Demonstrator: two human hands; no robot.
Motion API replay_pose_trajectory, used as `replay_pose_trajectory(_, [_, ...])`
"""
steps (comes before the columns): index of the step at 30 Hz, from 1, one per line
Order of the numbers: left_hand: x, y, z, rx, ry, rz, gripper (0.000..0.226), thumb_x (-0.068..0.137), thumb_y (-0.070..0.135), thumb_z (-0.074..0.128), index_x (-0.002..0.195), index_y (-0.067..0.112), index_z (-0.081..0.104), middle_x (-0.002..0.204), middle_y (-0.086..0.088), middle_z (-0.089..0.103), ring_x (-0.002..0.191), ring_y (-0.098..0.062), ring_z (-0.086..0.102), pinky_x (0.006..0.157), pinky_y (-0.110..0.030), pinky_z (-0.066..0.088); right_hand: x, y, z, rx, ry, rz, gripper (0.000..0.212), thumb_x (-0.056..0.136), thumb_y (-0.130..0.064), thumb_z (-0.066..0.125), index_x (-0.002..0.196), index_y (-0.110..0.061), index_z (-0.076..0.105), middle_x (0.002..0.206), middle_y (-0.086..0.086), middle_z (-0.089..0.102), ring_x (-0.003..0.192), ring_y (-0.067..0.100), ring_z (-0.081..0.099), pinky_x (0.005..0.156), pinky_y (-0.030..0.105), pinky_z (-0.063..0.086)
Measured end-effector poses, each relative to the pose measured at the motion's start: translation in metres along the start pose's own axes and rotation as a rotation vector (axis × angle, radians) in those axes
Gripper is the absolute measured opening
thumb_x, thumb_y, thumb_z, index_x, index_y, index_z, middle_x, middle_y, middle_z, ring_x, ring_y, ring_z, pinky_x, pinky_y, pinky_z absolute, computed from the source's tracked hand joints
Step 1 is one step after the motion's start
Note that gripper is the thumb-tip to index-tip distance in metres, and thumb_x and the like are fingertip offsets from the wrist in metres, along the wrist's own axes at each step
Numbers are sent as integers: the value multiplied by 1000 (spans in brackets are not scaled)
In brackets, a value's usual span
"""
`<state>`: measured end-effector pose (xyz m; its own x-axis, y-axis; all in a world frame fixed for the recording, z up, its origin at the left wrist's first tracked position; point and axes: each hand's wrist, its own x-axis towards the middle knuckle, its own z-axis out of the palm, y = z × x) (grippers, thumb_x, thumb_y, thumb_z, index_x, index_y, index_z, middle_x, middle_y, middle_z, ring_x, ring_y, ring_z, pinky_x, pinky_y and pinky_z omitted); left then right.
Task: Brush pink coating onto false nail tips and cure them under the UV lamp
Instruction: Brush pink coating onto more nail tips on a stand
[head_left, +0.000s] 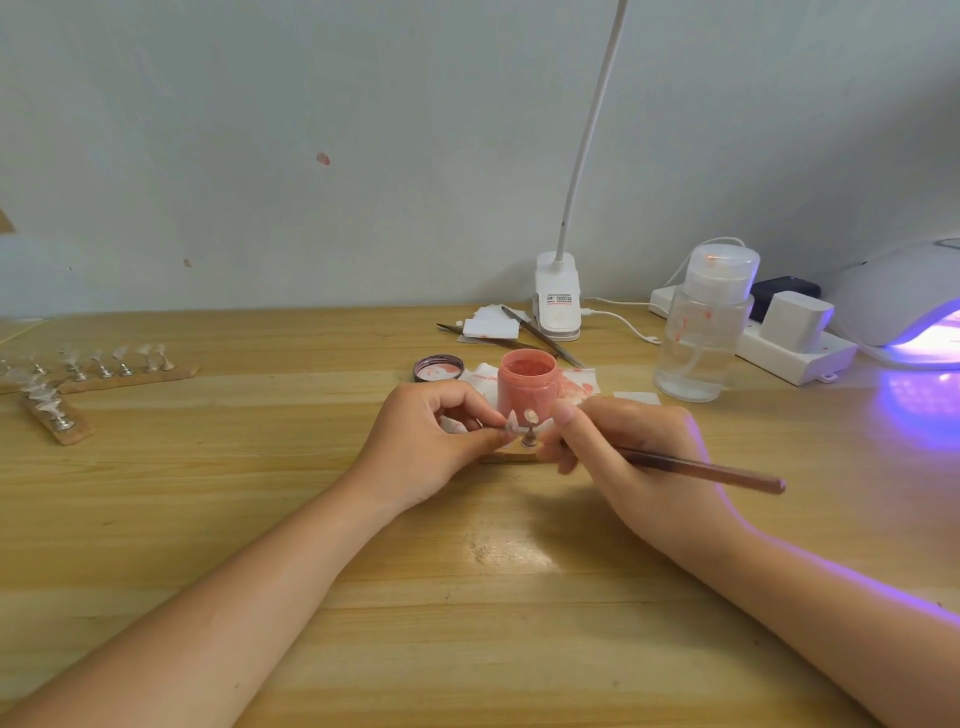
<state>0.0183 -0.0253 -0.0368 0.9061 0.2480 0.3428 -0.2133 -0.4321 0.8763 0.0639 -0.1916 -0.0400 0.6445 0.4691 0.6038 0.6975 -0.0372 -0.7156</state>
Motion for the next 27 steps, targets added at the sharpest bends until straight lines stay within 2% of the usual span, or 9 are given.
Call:
replay_pose_trajectory(2, [0,0,0,1,1,-3,20,67,6,78,59,18,63,60,0,58,49,3,46,50,-6,34,-2,0,0,76,6,23,41,87,-39,49,64,-11,69,56,-3,65,49,7,59,51,20,48])
replay_pose_trajectory(4, [0,-1,0,5,3,-3,21,67,7,78,59,19,63,60,-1,57,51,3,46,51,-7,34,-1,1,0,72,36,-8,39,89,-33,46,68,-10,70,60,-5,66,54,6,61,55,15,47])
replay_pose_trajectory(6, [1,-1,0,13,-1,0,20,67,7,78,60,19,64,61,-2,58,53,1,46,52,-8,34,1,2,0,24,30,-33,37,92,-30,46,73,-9,70,65,-10,65,62,5,63,60,17,49])
replay_pose_trajectory(9, [1,-1,0,11,-13,-3,19,67,6,78,61,17,64,64,-4,59,55,0,47,52,-8,35,-1,1,0,72,0,34,42,89,-40,47,67,-12,70,60,-1,66,56,9,62,57,23,51])
replay_pose_trajectory(13, [1,-2,0,5,-5,1,20,67,7,78,59,19,64,60,-1,57,53,1,45,51,-8,34,1,2,0,36,38,-20,37,92,-33,44,71,-15,69,62,-9,64,60,5,61,59,15,45])
replay_pose_trajectory(17, [1,-3,0,-1,-12,1,20,67,6,78,59,19,64,58,2,56,52,2,44,50,-8,34,-1,0,0,83,-2,49,44,89,-42,46,68,-13,70,58,-2,66,53,9,61,55,22,50])
replay_pose_trajectory(20, [2,-4,0,0,1,0,21,66,6,78,59,20,64,57,2,55,51,1,43,49,-8,33,0,0,0,36,29,-19,39,91,-32,44,69,-12,69,63,-10,64,59,4,61,59,15,47])
replay_pose_trajectory(24, [2,-5,0,9,-1,-4,21,66,4,78,60,19,65,58,1,55,51,1,43,50,-8,33,-1,1,0,63,-27,38,43,90,-40,46,69,-10,71,61,-6,66,57,6,61,58,19,49])
replay_pose_trajectory(27, [2,-5,-1,6,-1,-5,20,66,5,78,59,19,65,57,2,55,51,1,43,50,-8,33,-1,1,0,40,13,-11,37,91,-34,44,68,-17,68,59,-9,63,57,5,60,58,19,48])
